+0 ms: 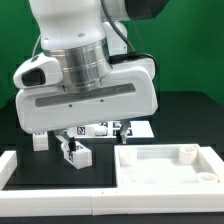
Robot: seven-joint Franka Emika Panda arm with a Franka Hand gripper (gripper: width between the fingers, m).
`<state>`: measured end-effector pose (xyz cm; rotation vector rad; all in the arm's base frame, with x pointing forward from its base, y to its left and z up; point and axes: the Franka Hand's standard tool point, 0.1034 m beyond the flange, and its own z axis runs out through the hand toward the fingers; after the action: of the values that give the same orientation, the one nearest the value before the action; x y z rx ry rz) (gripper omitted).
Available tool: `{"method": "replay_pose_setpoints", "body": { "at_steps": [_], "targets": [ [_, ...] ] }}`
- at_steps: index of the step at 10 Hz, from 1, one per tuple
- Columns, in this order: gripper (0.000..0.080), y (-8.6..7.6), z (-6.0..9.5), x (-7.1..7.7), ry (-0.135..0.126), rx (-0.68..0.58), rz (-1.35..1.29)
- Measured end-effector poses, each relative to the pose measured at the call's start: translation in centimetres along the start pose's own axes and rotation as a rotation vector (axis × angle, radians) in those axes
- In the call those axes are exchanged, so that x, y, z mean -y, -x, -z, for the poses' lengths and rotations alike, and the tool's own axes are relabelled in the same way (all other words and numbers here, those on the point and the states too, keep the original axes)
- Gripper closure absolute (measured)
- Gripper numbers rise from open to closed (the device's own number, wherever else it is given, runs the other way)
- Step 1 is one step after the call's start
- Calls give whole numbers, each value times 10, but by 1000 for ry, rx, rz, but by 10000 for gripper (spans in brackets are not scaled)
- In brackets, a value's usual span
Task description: Assemble one leg
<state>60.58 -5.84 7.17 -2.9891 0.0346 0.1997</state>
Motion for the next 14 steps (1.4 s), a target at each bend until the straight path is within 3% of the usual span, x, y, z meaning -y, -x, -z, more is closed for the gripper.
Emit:
{"method": "replay_pose_setpoints", "body": {
  "at_steps": [3, 4, 6, 7, 8, 9, 12, 13, 14],
  "targets": [
    [150, 5, -8, 2, -8, 38, 2],
    [150, 12, -12, -8, -13, 55, 47],
    [150, 53, 2, -40, -21, 195, 80],
    [150, 65, 16, -54, 24, 271, 106],
    [150, 73, 15, -57, 50, 342, 130],
    [150, 75, 13, -53, 26, 420, 126],
    [150, 78, 3, -52, 1, 569, 151],
    [150, 85, -12, -65, 4, 606, 184],
    [150, 108, -13, -84, 8, 706, 213]
  ]
}}
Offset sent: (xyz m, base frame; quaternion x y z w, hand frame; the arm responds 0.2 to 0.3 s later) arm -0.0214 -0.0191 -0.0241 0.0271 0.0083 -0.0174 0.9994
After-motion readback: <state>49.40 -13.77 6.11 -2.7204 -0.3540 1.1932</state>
